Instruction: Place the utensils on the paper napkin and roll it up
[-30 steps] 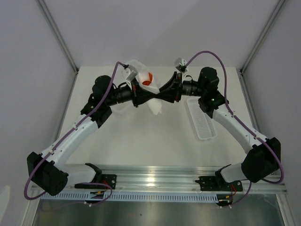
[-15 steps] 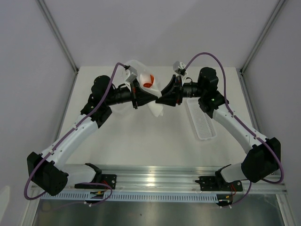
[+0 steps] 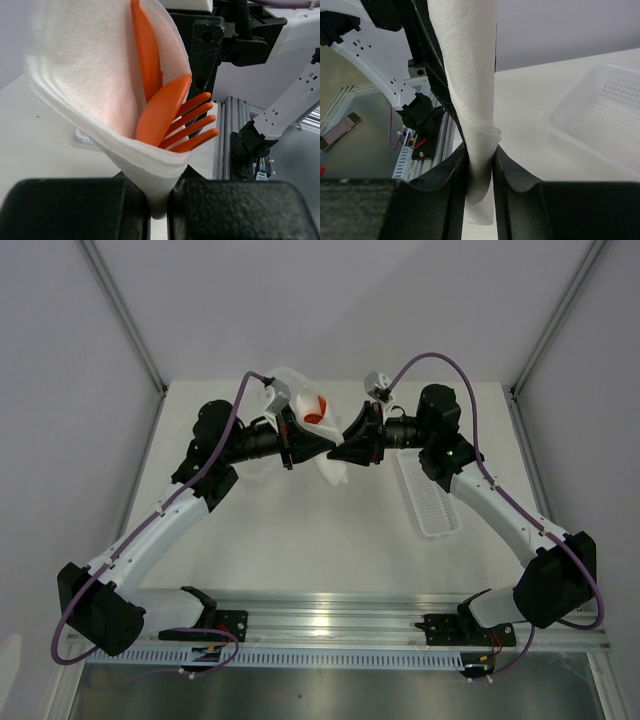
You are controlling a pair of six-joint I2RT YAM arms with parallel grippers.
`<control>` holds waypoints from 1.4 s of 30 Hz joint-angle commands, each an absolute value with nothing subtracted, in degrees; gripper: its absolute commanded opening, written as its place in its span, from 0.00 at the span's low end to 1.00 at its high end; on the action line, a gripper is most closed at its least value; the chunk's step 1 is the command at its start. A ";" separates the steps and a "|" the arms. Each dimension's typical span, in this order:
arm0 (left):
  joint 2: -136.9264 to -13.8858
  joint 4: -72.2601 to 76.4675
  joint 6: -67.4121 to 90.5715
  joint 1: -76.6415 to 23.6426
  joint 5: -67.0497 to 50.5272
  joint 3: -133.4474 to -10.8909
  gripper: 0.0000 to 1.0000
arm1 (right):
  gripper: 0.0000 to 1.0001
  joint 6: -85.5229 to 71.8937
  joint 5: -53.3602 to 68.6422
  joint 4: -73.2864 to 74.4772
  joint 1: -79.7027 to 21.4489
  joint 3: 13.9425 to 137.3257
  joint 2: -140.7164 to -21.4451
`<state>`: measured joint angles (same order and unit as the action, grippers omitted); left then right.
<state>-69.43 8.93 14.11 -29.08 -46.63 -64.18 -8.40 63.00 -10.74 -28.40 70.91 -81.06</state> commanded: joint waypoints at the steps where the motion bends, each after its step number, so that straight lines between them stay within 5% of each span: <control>1: -68.55 13.53 15.64 -29.36 -47.20 -65.83 0.01 | 0.26 -6.50 61.88 -9.32 -28.65 71.37 -81.21; 7: -68.64 14.41 16.87 -29.36 -47.02 -66.00 0.03 | 0.00 -6.94 62.49 -9.58 -28.83 71.98 -82.00; 14: -68.20 11.61 14.33 -29.36 -47.98 -66.36 0.41 | 0.00 -7.29 61.88 -10.72 -28.48 71.10 -82.44; 25: -67.24 7.31 11.43 -27.16 -46.86 -67.76 0.66 | 0.00 -18.70 61.26 -26.61 -23.65 66.89 -81.21; 42: -67.50 11.95 13.97 -24.96 -50.97 -66.27 0.67 | 0.00 -30.85 61.61 -46.66 -23.03 71.63 -80.42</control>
<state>-68.14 8.29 13.39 -24.77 -48.80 -66.30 -27.22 61.76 -38.30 -22.79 68.16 -81.91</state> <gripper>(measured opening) 0.679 0.090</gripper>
